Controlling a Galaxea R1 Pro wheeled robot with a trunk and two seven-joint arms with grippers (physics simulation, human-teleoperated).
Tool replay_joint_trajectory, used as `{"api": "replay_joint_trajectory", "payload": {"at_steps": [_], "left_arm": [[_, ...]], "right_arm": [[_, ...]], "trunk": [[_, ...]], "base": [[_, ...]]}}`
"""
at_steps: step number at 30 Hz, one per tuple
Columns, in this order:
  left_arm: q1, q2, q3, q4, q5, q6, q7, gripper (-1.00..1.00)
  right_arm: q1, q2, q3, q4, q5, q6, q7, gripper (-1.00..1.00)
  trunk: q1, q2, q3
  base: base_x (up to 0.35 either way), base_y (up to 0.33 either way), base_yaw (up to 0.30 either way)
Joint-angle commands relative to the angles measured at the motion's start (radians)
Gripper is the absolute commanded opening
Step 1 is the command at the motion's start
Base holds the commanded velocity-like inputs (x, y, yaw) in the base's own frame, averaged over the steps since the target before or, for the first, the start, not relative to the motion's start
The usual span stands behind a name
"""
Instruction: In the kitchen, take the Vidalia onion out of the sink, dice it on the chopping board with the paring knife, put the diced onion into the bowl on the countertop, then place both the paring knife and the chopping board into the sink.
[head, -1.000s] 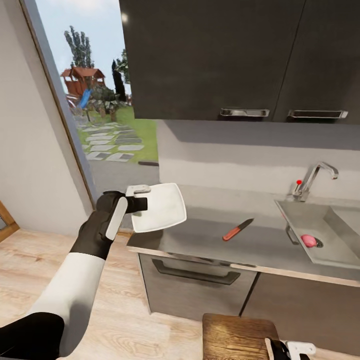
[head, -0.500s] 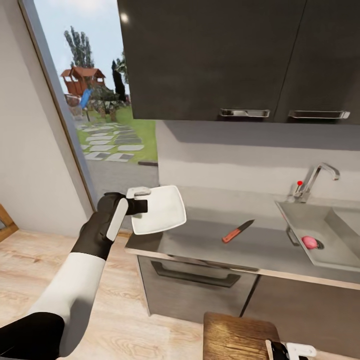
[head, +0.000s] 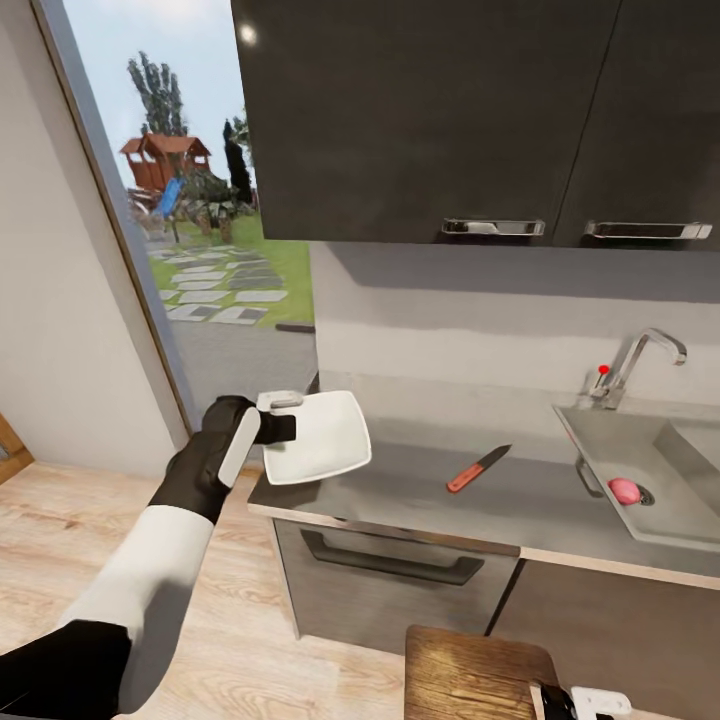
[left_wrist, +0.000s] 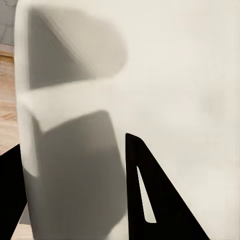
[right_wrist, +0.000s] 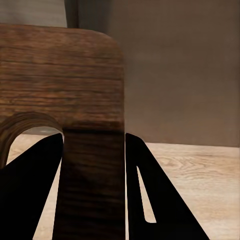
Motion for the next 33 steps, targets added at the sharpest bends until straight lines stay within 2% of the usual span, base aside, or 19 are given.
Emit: {"api": "replay_joint_trajectory", "payload": {"at_steps": [1, 9, 18, 33], "left_arm": [[-0.001, -0.001, -0.002, 0.009, 0.012, 0.003, 0.010, -1.00], [-0.001, -0.002, -0.010, 0.037, 0.012, 0.003, 0.010, -1.00], [-0.001, -0.003, -0.010, 0.039, 0.012, 0.003, 0.010, -1.00], [-0.001, -0.003, -0.010, 0.040, 0.012, 0.003, 0.010, -1.00]], "right_arm": [[-0.001, 0.000, -0.007, 0.001, 0.000, -0.004, 0.003, -1.00], [0.002, 0.001, -0.007, 0.001, 0.000, -0.004, 0.003, -1.00], [0.005, 0.001, -0.007, 0.001, 0.000, -0.004, 0.003, -1.00], [0.006, 0.001, -0.007, 0.001, -0.001, -0.004, 0.003, -1.00]], "trunk": [[0.000, -0.002, -0.002], [0.000, -0.002, -0.002], [0.000, -0.002, -0.002], [0.000, -0.002, -0.002]], "base": [[0.000, 0.000, 0.000], [0.003, -0.003, 0.000], [0.144, -0.137, 0.000], [0.010, -0.009, 0.000]]}}
